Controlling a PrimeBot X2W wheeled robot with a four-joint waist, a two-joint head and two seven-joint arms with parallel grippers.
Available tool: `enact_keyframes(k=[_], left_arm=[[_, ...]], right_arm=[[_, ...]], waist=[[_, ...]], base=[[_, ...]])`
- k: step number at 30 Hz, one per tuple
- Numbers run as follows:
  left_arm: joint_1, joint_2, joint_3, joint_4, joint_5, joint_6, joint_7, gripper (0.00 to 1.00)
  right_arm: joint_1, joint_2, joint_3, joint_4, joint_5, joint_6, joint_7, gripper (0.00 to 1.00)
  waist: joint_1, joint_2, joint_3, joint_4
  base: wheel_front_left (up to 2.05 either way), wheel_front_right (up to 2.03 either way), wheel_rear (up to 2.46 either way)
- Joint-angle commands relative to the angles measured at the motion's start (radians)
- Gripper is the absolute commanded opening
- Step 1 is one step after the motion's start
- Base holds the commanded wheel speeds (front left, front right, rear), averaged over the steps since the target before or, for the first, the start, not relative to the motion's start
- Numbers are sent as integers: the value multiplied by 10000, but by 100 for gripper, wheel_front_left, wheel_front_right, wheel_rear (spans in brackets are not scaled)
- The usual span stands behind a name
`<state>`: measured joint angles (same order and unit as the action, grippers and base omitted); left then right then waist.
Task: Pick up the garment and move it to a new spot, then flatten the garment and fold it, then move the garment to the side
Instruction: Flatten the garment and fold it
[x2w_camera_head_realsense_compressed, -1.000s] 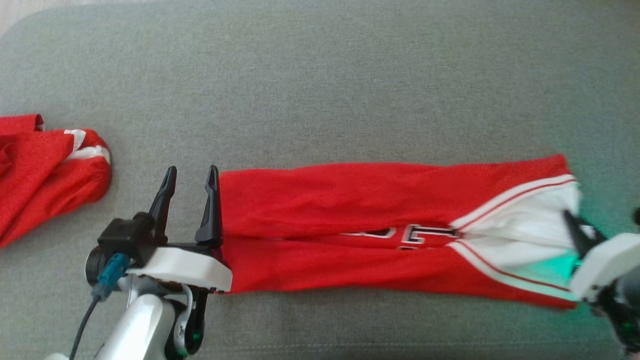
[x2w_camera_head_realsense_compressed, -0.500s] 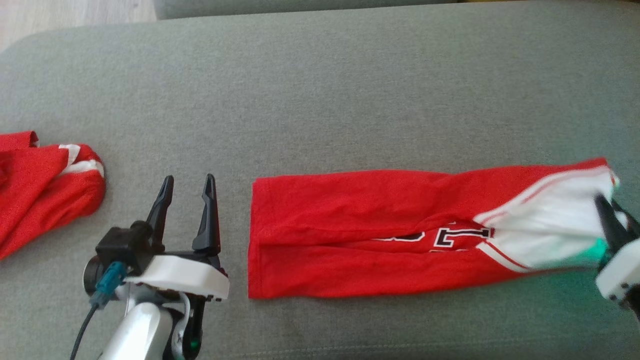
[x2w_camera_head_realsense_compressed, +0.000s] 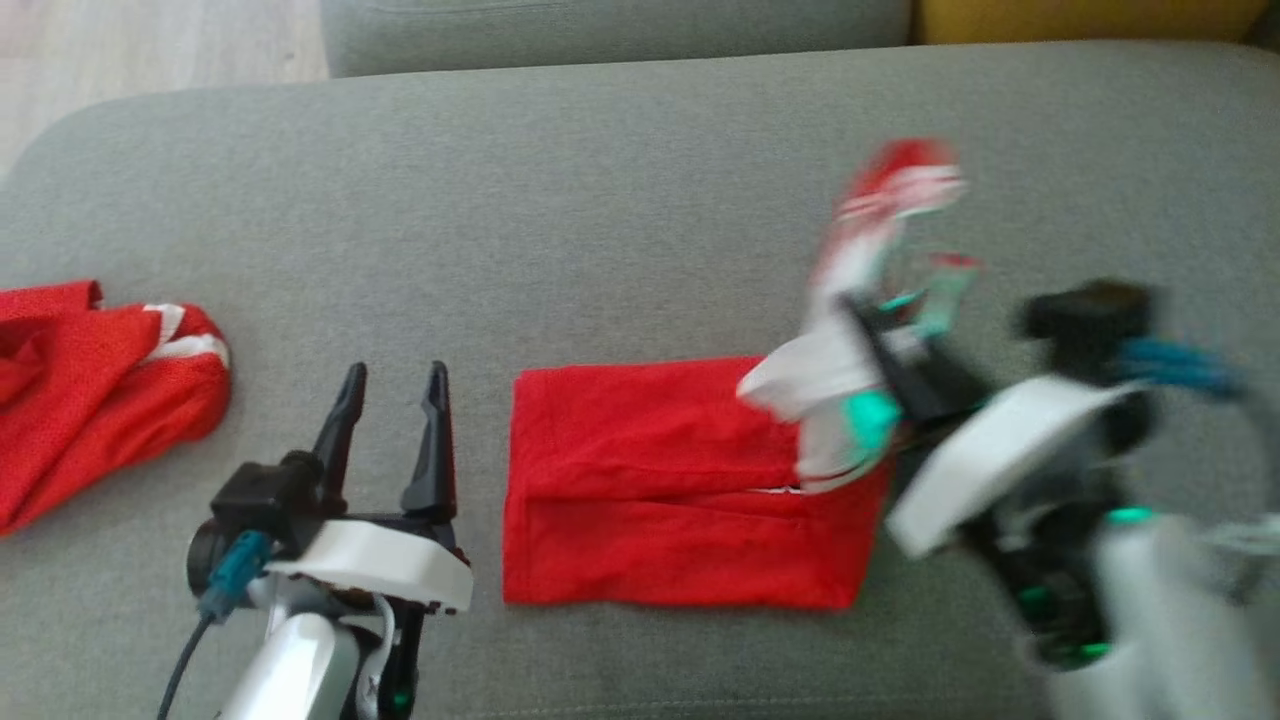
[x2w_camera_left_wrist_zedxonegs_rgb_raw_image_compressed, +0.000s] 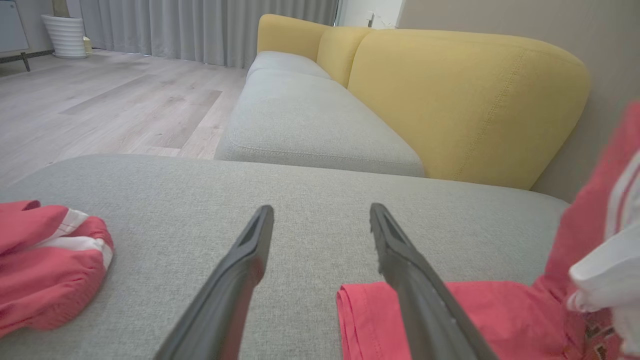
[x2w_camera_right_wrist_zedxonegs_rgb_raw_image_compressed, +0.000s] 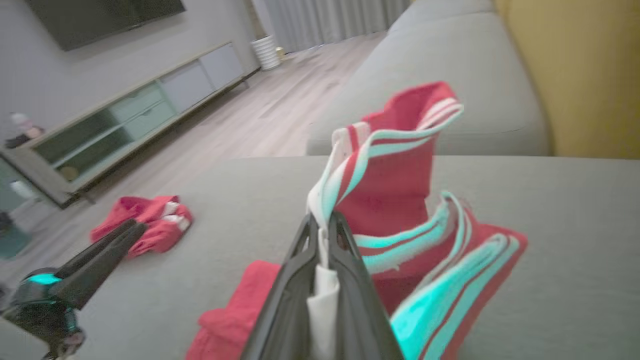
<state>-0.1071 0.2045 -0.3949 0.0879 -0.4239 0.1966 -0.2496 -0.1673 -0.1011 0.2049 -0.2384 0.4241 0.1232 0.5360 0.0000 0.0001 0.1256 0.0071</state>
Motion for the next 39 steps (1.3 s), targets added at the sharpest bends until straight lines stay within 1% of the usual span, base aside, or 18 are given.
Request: enact_keyframes(k=[1, 4, 10, 16, 19, 20, 21, 22, 25, 28, 31, 34, 39], left_arm=[[-302, 46, 289, -270, 33, -32, -119, 100], [-345, -10, 218, -227, 27, -53, -117, 100], [-495, -145, 85, -183, 37, -84, -115, 100], [-652, -221, 72, -98, 42, -157, -117, 100], [-688, -259, 82, -55, 64, -175, -119, 100], [-702, -272, 75, -35, 75, -185, -119, 100], [-702, -272, 75, -35, 75, -185, -119, 100], [-716, -285, 72, -18, 87, -190, -119, 100], [-748, -318, 90, 12, 117, -202, -120, 100], [-727, -279, 153, 40, 169, -188, -120, 100], [-706, -251, 209, 59, 179, -186, -121, 100], [-681, -184, 275, 31, 227, -163, -121, 100], [-581, -54, 384, -75, 303, -78, -121, 100]], right_arm=[[-447, 261, 719, 38, 152, 75, -229, 0], [-480, 465, 1613, 893, 425, 75, -626, 0], [-581, 505, 3109, 2806, 1340, 75, -1907, 0], [-1103, 507, 3938, 4457, 1946, 75, -3153, 0], [-1466, 507, 4305, 5085, 2294, 75, -3556, 0], [-1590, 508, 4426, 5275, 2375, 75, -3652, 24], [-1590, 508, 4426, 5275, 2375, 75, -3652, 24], [-1719, 508, 4547, 5417, 2442, 75, -3789, 100], [-2047, 508, 4961, 5636, 2543, 75, -4177, 100], [-2233, 508, 5223, 5575, 2569, 75, -4672, 100], [-2315, 508, 5241, 5355, 2310, 75, -5239, 100], [-2249, 487, 4762, 5023, 1798, 75, -5902, 100], [-1742, 47, 3218, 4151, 911, 75, -6776, 100]], waist=[[0, -1, -25, 162], [0, -1, -6, 406], [0, -1, 238, 872], [0, -1, 518, 1099], [0, -1, 604, 1115], [0, -1, 626, 1120], [0, -1, 626, 1120], [0, -1, 646, 1119], [0, -1, 657, 1084], [0, -1, 590, 979], [0, -1, 511, 879], [0, -1, 423, 746], [0, -1, 228, 485]], base=[[0, 0, 0], [0, 0, 0], [0, 0, 0], [0, 0, 0], [0, 0, 0], [0, 0, 0], [0, 0, 0], [0, 0, 0], [0, 0, 0], [0, 0, 0], [0, 0, 0], [0, 0, 0], [0, 0, 0]])
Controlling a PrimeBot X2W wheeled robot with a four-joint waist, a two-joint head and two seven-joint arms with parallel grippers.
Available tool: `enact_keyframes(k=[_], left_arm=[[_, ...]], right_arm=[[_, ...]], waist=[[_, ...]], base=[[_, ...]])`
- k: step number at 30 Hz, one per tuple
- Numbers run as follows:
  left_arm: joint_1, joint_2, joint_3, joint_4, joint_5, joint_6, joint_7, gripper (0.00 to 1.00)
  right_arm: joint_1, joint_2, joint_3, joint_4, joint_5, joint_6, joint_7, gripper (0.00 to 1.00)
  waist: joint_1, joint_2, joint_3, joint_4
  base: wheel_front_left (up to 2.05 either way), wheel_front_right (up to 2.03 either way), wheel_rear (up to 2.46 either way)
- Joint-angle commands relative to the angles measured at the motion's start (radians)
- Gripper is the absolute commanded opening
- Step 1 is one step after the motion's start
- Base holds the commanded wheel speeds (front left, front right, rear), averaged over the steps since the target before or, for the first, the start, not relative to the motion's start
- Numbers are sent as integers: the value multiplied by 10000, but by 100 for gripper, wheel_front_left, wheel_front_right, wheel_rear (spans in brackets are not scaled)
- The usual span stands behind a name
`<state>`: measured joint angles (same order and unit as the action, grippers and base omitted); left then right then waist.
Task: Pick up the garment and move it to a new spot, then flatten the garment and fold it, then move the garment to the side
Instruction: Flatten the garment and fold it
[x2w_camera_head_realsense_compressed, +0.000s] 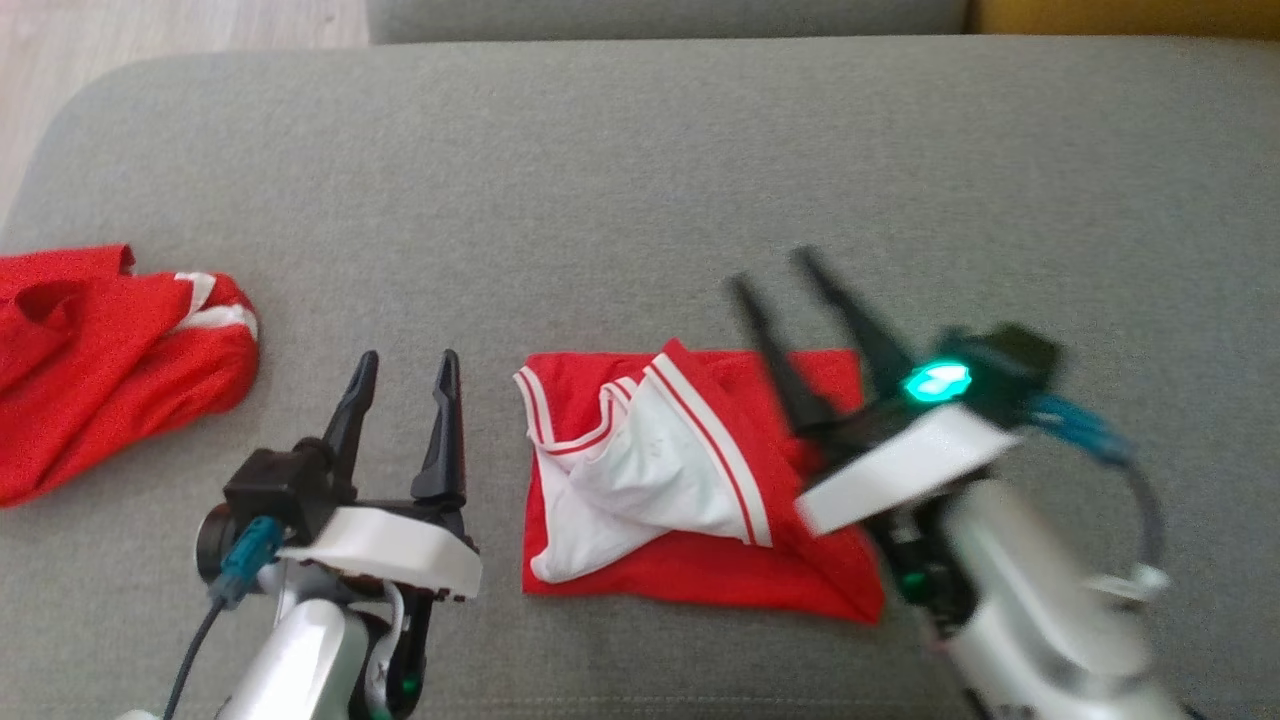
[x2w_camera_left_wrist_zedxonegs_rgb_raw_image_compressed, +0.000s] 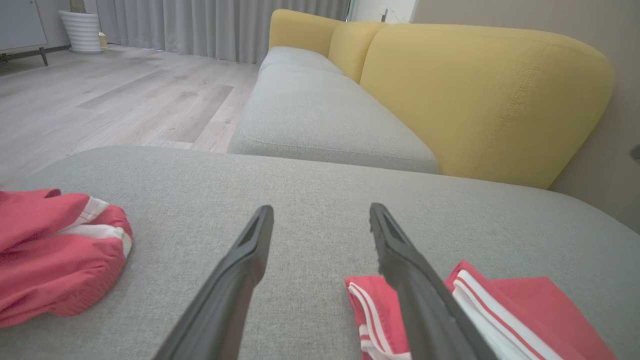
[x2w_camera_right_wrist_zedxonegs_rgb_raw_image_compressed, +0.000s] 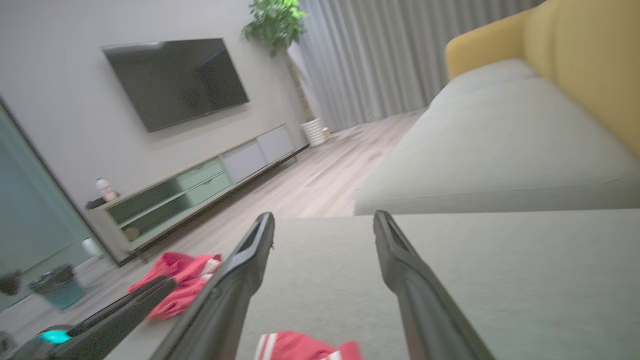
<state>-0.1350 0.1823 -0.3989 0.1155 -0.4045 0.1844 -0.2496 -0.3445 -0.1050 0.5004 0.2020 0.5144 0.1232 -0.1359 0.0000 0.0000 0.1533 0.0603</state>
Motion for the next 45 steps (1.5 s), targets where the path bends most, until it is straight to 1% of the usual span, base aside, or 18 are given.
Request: enact_keyframes(k=[1, 5, 10, 13, 16, 20, 25, 38, 41, 42, 43, 45], left_arm=[[-263, 179, 453, -372, 83, 54, -121, 100], [-113, 286, 515, -440, 59, 109, -112, 100], [93, 404, 566, -574, -8, 159, -61, 100], [210, 493, 511, -664, 4, 153, 18, 100], [321, 569, 482, -754, 22, 191, 87, 100], [450, 657, 460, -849, 30, 241, 162, 100], [531, 713, 427, -914, 7, 268, 228, 100], [481, 714, 338, -971, -28, 305, 229, 100], [428, 706, 314, -975, -30, 303, 219, 100], [399, 696, 301, -978, -29, 302, 218, 100], [359, 677, 290, -985, -42, 291, 216, 100], [256, 656, 262, -987, -43, 260, 206, 100]], right_arm=[[195, -8, -104, -430, -168, 75, -119, 100], [968, -245, -1575, -1210, -776, 75, -135, 100], [2156, -397, -3272, -2141, -1418, 75, 246, 100], [2858, -380, -4072, -2705, -1802, 75, 547, 100], [3353, -354, -4559, -3209, -2044, 75, 772, 100], [3753, -290, -4838, -3683, -2264, 75, 1029, 100], [3956, -217, -4938, -3938, -2393, 75, 1266, 100], [3950, -201, -5022, -3998, -2659, 75, 1517, 100], [3894, -251, -5035, -3850, -2706, 75, 1703, 100], [3866, -285, -4995, -3769, -2696, 75, 1778, 35], [3815, -321, -4966, -3671, -2668, 75, 1838, 0], [3618, -410, -4924, -3407, -2650, 75, 1881, 0]], waist=[[0, 0, -99, -103], [0, 0, -297, -303], [0, 0, -559, -482], [0, 0, -661, -528], [0, 0, -709, -570], [0, 0, -730, -609], [0, 0, -746, -609], [0, 0, -701, -513], [0, 0, -642, -484], [0, 0, -605, -461], [0, 0, -548, -427], [0, 0, -437, -342]], base=[[0, 0, 0], [0, 0, 0], [0, 0, 0], [0, 0, 0], [0, 0, 0], [0, 0, 0], [0, 0, 0], [0, 0, 0], [0, 0, 0], [0, 0, 0], [0, 0, 0], [0, 0, 0]])
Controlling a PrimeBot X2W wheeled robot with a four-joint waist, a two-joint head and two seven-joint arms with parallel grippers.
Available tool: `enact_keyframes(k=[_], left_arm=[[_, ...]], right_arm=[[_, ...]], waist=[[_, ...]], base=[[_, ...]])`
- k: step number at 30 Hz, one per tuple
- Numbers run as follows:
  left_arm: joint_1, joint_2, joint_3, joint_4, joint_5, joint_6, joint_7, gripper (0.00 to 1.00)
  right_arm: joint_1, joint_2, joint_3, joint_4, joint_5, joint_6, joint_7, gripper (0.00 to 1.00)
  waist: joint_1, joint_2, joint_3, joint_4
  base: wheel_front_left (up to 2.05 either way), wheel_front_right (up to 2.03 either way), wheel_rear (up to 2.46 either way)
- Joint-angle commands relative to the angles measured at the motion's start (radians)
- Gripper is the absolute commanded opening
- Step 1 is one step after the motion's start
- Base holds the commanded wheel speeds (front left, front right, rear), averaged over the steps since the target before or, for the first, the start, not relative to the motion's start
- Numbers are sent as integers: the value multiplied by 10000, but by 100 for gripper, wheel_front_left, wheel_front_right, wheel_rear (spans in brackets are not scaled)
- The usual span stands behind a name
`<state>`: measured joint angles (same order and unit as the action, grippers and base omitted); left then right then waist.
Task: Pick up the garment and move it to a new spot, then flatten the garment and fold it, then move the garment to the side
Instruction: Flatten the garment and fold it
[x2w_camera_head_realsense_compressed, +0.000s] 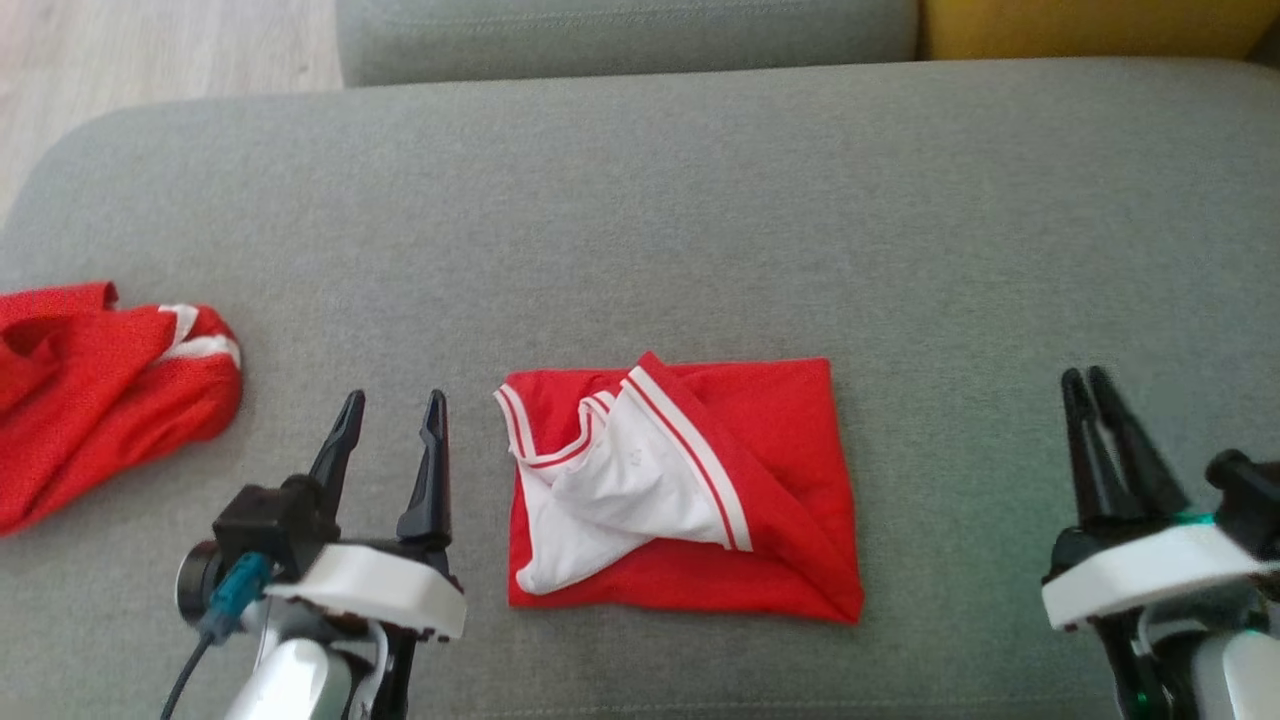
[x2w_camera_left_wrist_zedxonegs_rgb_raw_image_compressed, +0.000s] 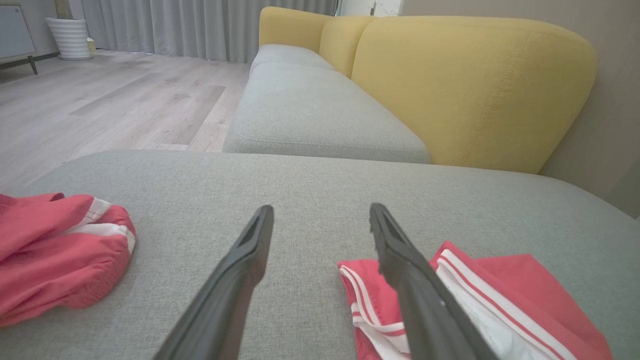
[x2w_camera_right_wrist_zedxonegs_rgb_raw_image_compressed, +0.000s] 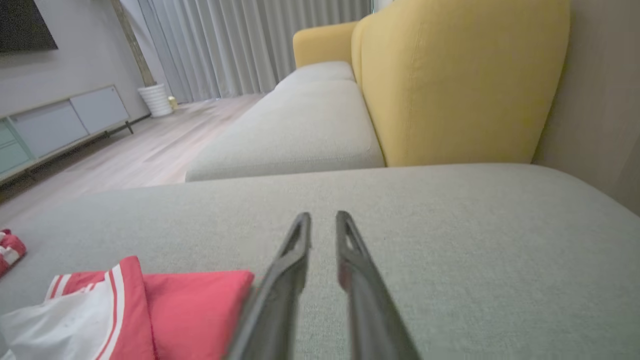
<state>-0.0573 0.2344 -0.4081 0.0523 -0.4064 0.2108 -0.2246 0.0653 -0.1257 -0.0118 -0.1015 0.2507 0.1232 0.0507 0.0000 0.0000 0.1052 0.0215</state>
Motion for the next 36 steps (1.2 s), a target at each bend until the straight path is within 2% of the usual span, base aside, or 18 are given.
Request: enact_keyframes(k=[1, 5, 6, 11, 15, 20, 27, 36], left_arm=[[-579, 117, 327, -353, -16, -23, -48, 100], [-777, -26, 292, -282, -134, -124, -86, 100], [-872, -57, 266, -225, -123, -171, -120, 100], [-1145, -217, 157, -37, -48, -247, -199, 100], [-1343, -291, 211, 79, 23, -264, -270, 100], [-1440, -319, 400, 126, 72, -278, -330, 100], [-1416, -347, 555, 122, 129, -330, -357, 100], [-1387, -405, 663, 102, 240, -380, -368, 100]], right_arm=[[-607, -238, 250, -200, -4, 75, 41, 0], [-1363, -308, 950, 675, 106, 75, 132, 0], [-1847, -347, 1615, 1297, 215, 75, 217, 0], [-2964, -424, 3117, 3160, 584, 75, 262, 0], [-3550, -444, 3973, 4480, 1005, 75, 163, 0], [-3940, -505, 4902, 5503, 1638, 75, -30, 0], [-4067, -708, 5901, 5666, 2629, 75, -198, 0], [-3946, -1288, 7012, 4572, 3411, 75, -327, 0]], waist=[[0, 0, 101, 107], [0, 0, 307, 383], [0, 0, 418, 518], [0, 0, 689, 1008], [0, 0, 870, 1376], [0, 0, 990, 1596], [0, 0, 1016, 1561], [0, 0, 1029, 1289]], base=[[0, 0, 0], [0, 0, 0], [0, 0, 0], [0, 0, 0], [0, 0, 0], [0, 0, 0], [0, 0, 0], [0, 0, 0]])
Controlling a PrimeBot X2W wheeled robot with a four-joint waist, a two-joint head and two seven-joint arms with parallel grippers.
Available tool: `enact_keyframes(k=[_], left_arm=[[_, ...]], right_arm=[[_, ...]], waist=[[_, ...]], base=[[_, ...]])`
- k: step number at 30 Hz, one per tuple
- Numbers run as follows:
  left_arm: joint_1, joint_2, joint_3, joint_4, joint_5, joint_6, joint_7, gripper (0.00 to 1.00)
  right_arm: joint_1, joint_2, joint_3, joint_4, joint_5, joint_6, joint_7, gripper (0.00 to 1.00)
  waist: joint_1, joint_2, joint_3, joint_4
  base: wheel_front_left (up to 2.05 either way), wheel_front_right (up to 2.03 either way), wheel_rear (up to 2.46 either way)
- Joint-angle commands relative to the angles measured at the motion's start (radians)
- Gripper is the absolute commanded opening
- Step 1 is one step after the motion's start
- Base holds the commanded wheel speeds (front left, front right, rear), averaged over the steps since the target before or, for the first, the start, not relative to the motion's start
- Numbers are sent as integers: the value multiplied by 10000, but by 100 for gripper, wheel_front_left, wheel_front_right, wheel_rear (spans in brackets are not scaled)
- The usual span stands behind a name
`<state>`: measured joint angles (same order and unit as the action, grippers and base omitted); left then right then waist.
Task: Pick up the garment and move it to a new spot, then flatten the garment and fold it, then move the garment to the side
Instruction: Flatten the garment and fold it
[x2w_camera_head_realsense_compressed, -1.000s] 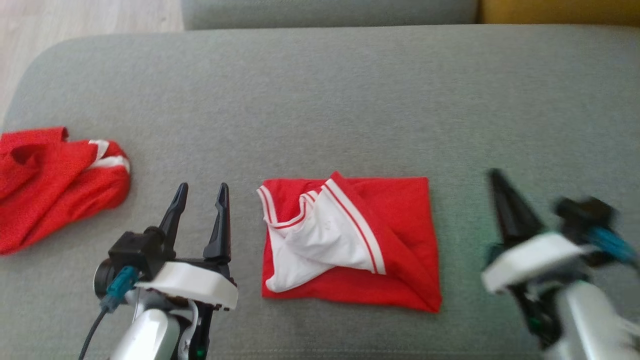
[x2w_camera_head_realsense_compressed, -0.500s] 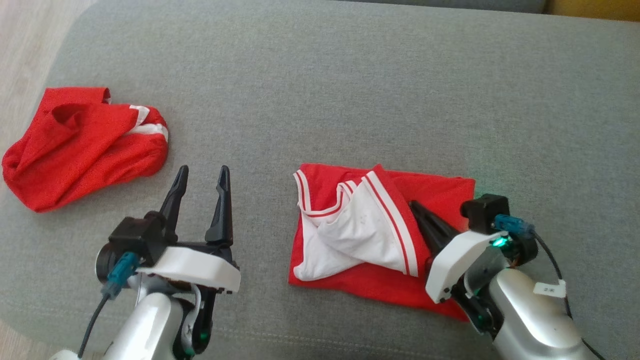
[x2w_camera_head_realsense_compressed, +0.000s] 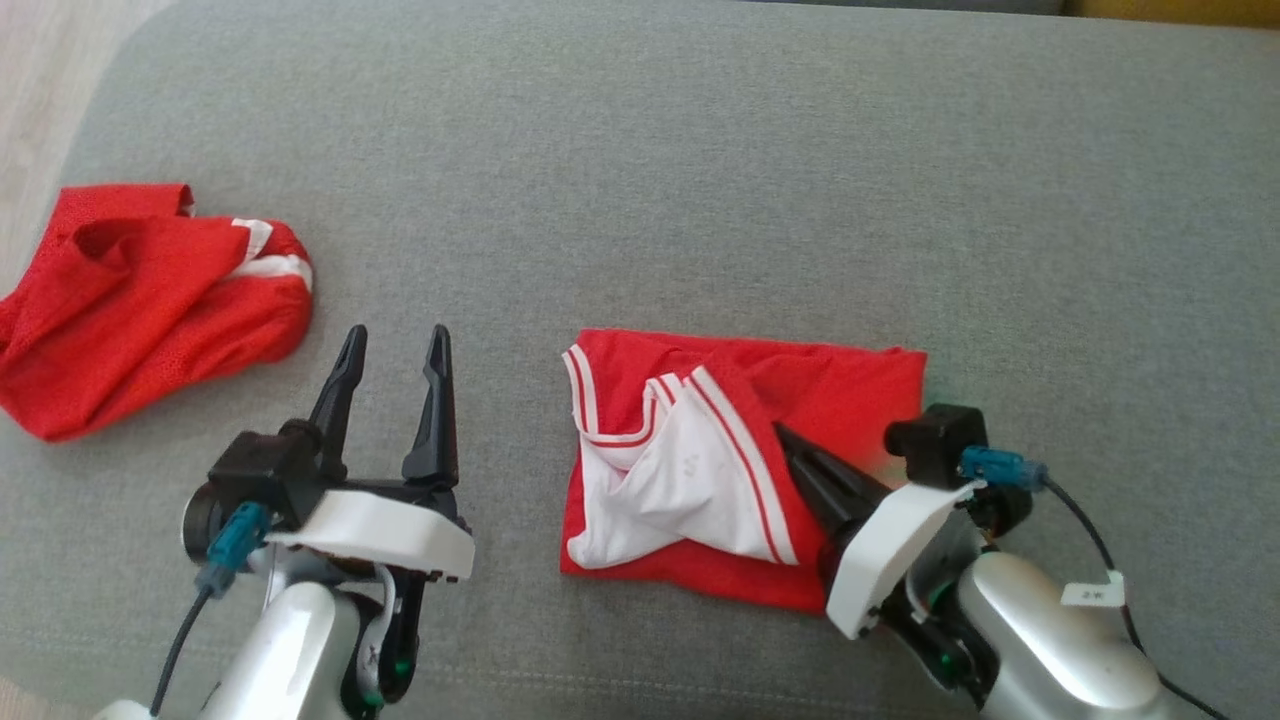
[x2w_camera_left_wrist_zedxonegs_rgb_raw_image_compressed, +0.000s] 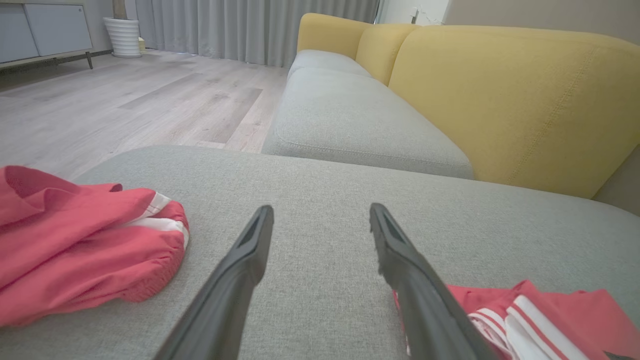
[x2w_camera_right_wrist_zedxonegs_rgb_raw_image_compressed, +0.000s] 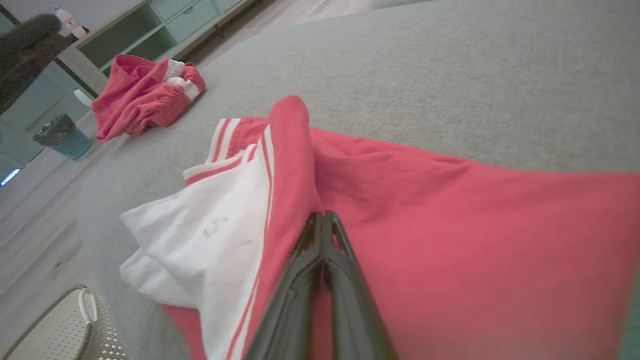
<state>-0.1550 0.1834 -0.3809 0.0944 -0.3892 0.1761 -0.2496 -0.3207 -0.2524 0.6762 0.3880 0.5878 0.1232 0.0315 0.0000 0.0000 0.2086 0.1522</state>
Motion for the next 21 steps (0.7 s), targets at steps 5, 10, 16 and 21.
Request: enact_keyframes(k=[5, 10, 16, 21], left_arm=[[-383, 81, 423, -300, 100, -83, -120, 100], [-338, 56, 429, -302, 134, -113, -121, 100], [-295, 85, 480, -304, 147, -136, -121, 100], [-204, 110, 495, -264, 149, -92, -121, 100]], right_arm=[[133, -221, 794, -1005, 443, 75, 141, 0], [420, -369, 1457, -1573, 985, 75, 553, 0], [672, -463, 1569, -2039, 1248, 75, 527, 0], [741, -666, 2046, -2715, 1612, 75, 629, 0]], waist=[[0, 0, -44, -137], [0, 0, -92, -214], [0, 0, -114, -340], [0, 0, -235, -562]], base=[[0, 0, 0], [0, 0, 0], [0, 0, 0], [0, 0, 0]])
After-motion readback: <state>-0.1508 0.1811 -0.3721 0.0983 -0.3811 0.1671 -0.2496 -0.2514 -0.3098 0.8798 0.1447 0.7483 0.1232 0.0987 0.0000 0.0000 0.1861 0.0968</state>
